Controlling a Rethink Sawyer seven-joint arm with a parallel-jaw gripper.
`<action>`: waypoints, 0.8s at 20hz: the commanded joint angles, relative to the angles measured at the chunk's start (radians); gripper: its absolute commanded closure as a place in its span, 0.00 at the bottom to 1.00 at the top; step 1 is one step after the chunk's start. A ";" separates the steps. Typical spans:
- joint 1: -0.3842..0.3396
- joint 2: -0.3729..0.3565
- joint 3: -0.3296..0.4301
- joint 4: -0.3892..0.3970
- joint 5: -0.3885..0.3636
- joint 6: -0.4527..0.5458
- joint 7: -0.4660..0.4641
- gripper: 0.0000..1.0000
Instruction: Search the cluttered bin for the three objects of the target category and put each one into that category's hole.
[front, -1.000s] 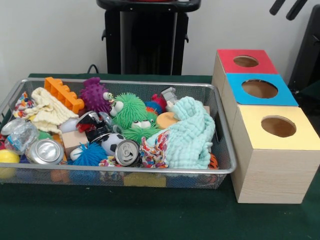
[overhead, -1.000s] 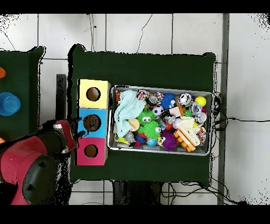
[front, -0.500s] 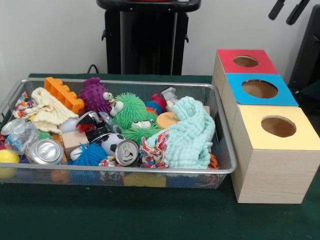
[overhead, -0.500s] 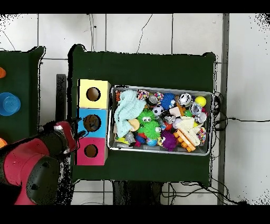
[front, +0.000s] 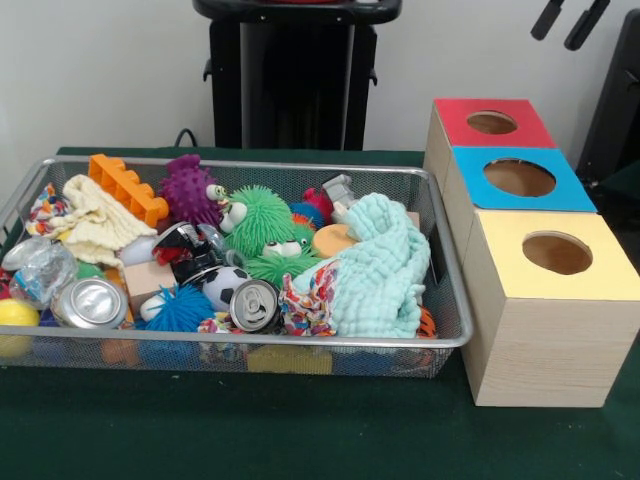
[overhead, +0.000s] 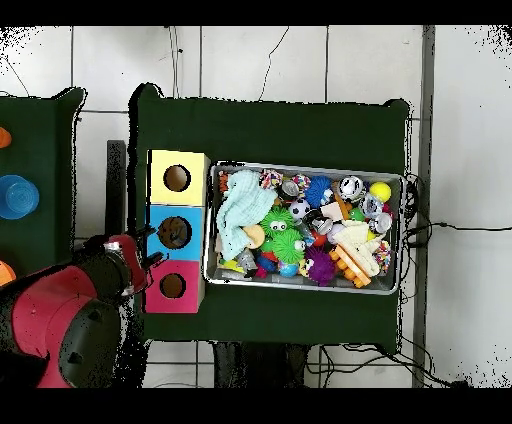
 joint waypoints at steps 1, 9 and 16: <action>-0.057 -0.057 0.173 0.102 -0.069 -0.016 -0.064 0.00; -0.098 -0.113 0.214 0.133 -0.106 -0.030 -0.104 0.00; -0.101 -0.100 0.223 0.118 -0.150 -0.045 -0.055 0.00</action>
